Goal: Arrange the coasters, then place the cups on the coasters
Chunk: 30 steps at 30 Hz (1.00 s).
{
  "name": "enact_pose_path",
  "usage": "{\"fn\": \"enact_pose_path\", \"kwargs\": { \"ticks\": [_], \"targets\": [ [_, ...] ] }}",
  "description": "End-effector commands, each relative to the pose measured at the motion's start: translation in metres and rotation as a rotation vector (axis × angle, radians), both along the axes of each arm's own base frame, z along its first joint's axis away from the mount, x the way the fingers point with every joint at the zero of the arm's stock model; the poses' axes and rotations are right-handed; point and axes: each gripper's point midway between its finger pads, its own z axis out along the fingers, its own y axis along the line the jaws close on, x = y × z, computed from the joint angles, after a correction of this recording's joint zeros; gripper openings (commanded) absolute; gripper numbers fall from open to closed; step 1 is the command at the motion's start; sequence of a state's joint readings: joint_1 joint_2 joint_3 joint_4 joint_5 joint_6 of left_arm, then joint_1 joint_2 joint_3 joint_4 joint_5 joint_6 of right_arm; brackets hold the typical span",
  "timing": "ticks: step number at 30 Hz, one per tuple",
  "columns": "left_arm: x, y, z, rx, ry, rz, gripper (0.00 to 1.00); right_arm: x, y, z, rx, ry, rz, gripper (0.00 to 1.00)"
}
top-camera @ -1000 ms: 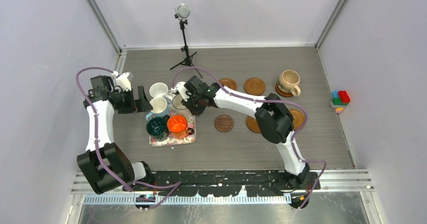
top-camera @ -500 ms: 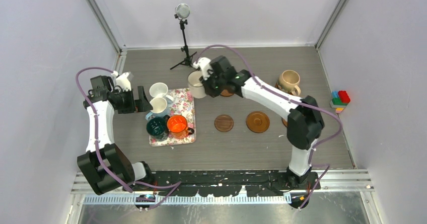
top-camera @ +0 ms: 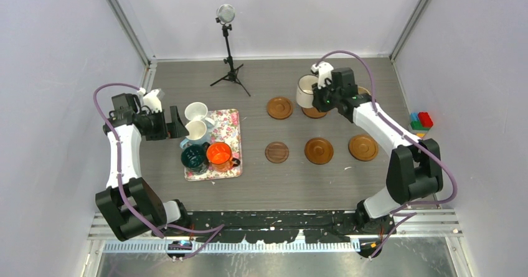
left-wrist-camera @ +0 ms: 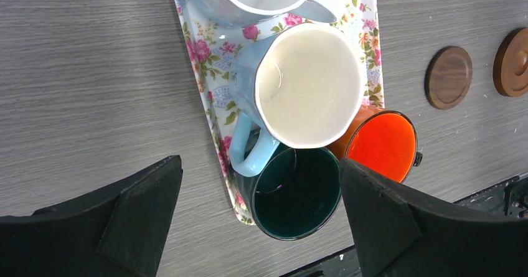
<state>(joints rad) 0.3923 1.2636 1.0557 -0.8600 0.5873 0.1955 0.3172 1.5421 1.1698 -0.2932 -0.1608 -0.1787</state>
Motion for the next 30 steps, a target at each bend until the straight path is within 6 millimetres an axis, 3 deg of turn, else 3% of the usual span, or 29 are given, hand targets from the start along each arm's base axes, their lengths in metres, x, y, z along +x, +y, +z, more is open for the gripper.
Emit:
{"fn": "enact_pose_path", "kwargs": {
  "ticks": [1,9,30],
  "targets": [
    [0.006,-0.001,0.009,0.002,-0.049,-0.004,1.0,0.023,-0.015,0.051,0.077,-0.224,0.024,0.0],
    [0.005,0.0,0.009,0.008,-0.046,0.0,1.0,0.035,-0.045,0.016,0.018,-0.22,-0.003,0.01],
    [0.002,0.007,0.015,0.063,-0.052,-0.001,1.0,0.063,-0.064,-0.036,0.01,-0.183,-0.032,0.0]
  ]
}}
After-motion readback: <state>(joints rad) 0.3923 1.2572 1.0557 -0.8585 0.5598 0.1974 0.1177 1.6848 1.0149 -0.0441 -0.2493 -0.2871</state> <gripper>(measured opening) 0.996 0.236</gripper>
